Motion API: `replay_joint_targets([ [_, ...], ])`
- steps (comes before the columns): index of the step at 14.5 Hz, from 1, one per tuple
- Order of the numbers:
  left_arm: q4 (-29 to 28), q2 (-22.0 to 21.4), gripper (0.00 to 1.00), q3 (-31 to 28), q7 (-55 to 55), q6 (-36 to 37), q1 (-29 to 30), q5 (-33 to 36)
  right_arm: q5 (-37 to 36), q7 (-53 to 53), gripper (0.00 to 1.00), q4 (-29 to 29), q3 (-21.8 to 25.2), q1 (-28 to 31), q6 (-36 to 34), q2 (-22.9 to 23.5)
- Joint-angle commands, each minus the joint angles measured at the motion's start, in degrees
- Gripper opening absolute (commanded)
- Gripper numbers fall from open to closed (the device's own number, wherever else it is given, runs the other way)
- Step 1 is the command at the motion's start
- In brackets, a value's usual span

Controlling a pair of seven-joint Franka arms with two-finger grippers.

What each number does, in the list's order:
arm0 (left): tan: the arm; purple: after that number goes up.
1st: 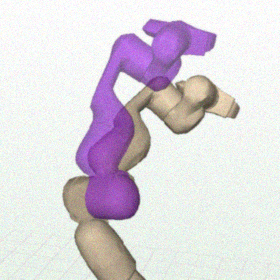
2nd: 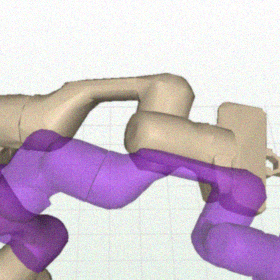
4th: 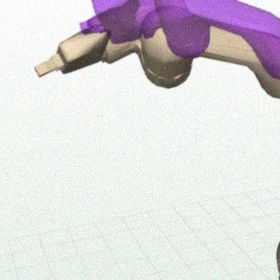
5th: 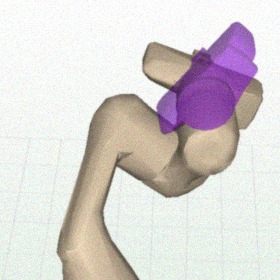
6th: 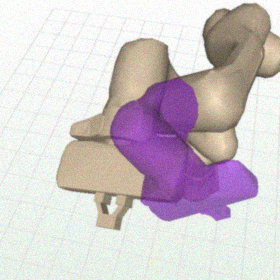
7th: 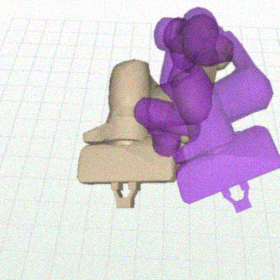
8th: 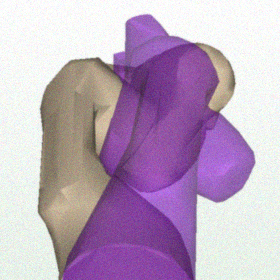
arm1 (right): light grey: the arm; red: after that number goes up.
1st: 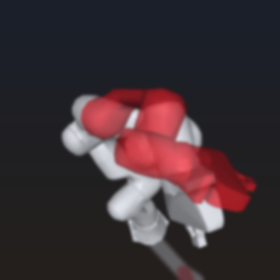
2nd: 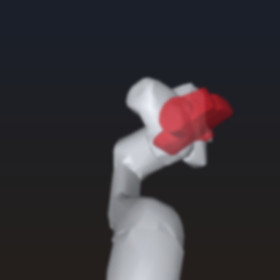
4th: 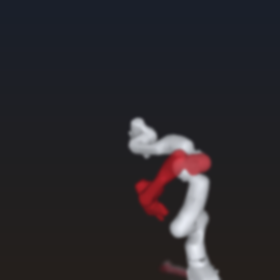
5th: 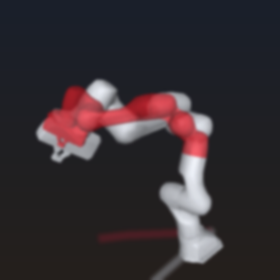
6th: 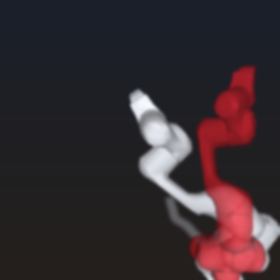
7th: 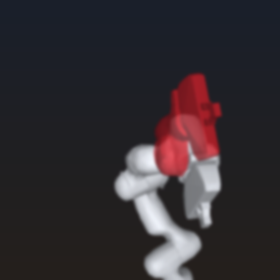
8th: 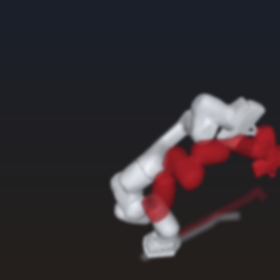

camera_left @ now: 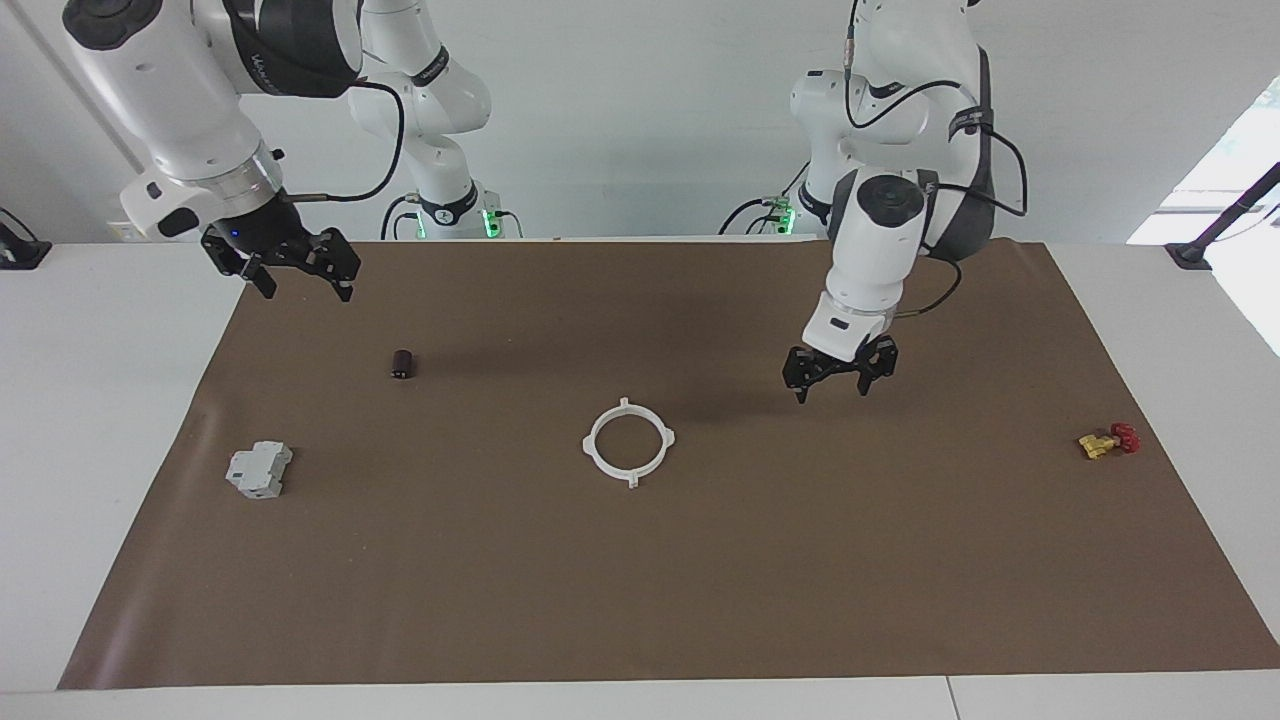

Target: Assemble drain pipe with both arms

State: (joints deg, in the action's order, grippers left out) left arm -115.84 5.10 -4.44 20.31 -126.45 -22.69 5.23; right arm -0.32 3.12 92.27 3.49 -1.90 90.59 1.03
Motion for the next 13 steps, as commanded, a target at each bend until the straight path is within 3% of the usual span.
replay_joint_targets([
  [1,-1.2,-3.2,1.00,0.5,-6.3,0.8,4.9,-0.5,0.3,-1.4,1.00,0.4,-0.4,0.5,0.6,-0.8],
  [6,3.2,-6.7,1.00,0.0,-19.0,9.0,12.6,-0.6,0.3,-1.3,1.00,0.4,-0.4,0.5,0.5,-0.9],
  [13,16.1,-6.1,1.00,-0.3,-28.1,23.7,19.4,-5.3,0.3,-1.4,1.00,0.5,-0.5,0.5,0.5,-0.9],
])
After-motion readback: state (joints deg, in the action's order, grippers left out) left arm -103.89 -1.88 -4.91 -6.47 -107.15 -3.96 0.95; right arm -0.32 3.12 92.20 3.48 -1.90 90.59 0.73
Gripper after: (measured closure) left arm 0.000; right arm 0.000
